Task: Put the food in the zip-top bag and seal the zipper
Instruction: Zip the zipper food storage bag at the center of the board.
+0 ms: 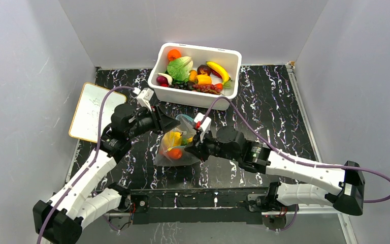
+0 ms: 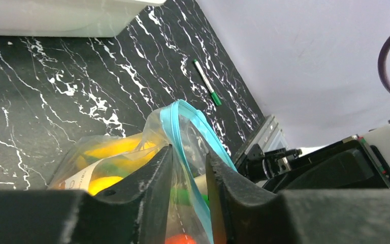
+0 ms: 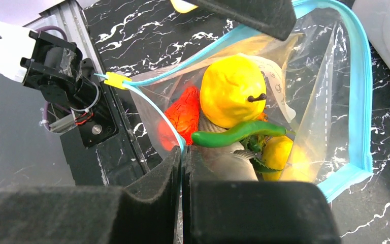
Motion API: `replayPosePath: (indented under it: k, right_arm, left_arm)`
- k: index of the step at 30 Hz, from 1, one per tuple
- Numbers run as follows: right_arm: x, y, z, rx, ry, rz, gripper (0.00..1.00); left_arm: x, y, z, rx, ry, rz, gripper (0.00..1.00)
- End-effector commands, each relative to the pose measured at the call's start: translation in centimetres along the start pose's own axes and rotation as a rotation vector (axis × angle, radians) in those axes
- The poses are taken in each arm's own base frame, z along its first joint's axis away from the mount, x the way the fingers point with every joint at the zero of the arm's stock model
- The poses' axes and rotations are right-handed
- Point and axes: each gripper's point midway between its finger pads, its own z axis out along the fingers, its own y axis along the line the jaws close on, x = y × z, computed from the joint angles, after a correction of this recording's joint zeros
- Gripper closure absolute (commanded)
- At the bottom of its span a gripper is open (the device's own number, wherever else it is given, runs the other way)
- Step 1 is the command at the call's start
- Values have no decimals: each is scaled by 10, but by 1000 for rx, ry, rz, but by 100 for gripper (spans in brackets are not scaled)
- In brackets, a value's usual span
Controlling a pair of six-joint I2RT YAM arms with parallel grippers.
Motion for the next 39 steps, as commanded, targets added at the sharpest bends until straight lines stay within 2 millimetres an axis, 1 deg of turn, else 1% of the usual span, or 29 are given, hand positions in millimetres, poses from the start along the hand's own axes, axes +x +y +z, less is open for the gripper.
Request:
replayPosePath:
  k: [1,3,6,8,10,16,21,26,31,34,39]
  right_arm:
    - [-32,-2,-2,51,-53,81,100]
    - [-34,-2,-2,63,-44,106,100]
    - [-41,0,-4,57,-55,122,100]
    - [-47,-1,-6,65,-71,130,100]
    - [-55,-2,-9,77,-91,140,100]
    - [-71,-3,-16,95,-133,160,100]
    - [-69,-5,-15,102,-129,164,100]
    - [-69,-4,-15,100,-132,174,100]
    - [-71,-3,-17,92,-139,175,100]
    - [-71,-2,-17,88,-142,175,100]
    - [-73,-2,-17,87,-151,177,100]
  left_arm:
    - [-7,-34,-8,141,48,144,63]
    - [-9,-35,-13,135,57,205,54]
    - [-11,-37,-22,132,59,301,44]
    - [-11,-38,-29,132,54,360,40]
    - [-8,-39,-35,144,56,423,39]
    - [6,-41,-56,179,58,584,39]
    - [19,-34,-66,188,42,679,39]
    - [31,-22,-67,174,59,711,42]
    - [38,-8,-62,143,72,720,50]
    - [38,-5,-58,148,51,726,53]
    - [41,-13,-53,222,12,734,57]
